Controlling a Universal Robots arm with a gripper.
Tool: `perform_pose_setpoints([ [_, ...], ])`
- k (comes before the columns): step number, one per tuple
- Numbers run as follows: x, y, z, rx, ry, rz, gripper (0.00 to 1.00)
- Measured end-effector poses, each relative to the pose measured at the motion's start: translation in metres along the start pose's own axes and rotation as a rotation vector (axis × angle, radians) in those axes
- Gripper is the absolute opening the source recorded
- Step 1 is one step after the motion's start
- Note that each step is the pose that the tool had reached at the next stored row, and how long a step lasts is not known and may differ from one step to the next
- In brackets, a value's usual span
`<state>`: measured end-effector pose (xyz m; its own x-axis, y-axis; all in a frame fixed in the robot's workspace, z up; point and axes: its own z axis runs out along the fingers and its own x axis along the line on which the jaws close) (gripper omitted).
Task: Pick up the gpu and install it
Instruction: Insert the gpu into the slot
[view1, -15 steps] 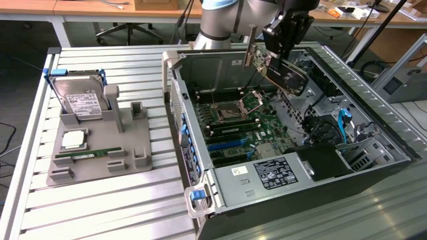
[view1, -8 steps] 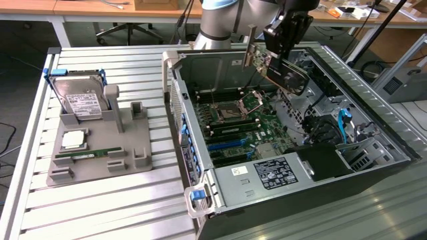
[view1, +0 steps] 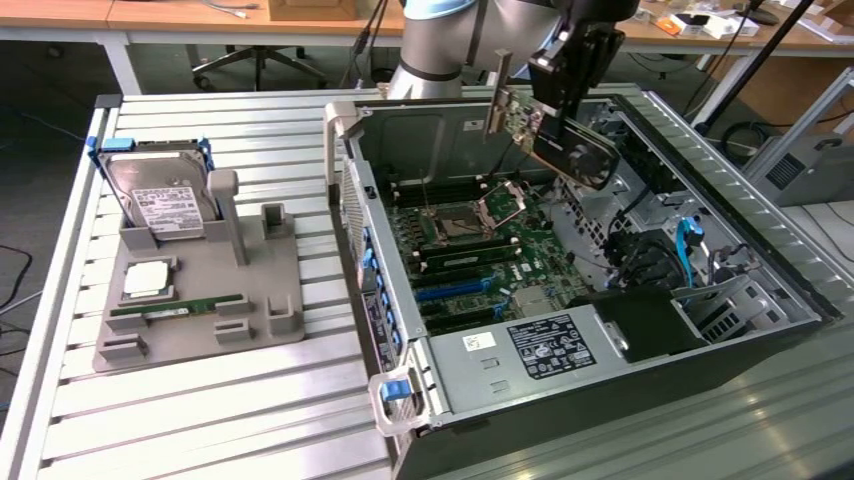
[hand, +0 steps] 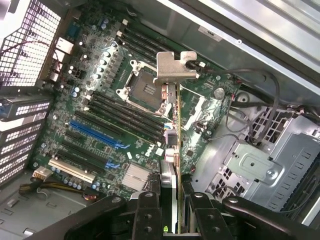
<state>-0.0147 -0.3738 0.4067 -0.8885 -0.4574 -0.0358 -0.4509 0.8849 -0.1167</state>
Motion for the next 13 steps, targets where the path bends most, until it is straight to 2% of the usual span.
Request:
perform_pose_setpoints([
  [13, 0.0, 0.0, 0.0, -0.0023, -0.0073, -0.063, 0.27],
])
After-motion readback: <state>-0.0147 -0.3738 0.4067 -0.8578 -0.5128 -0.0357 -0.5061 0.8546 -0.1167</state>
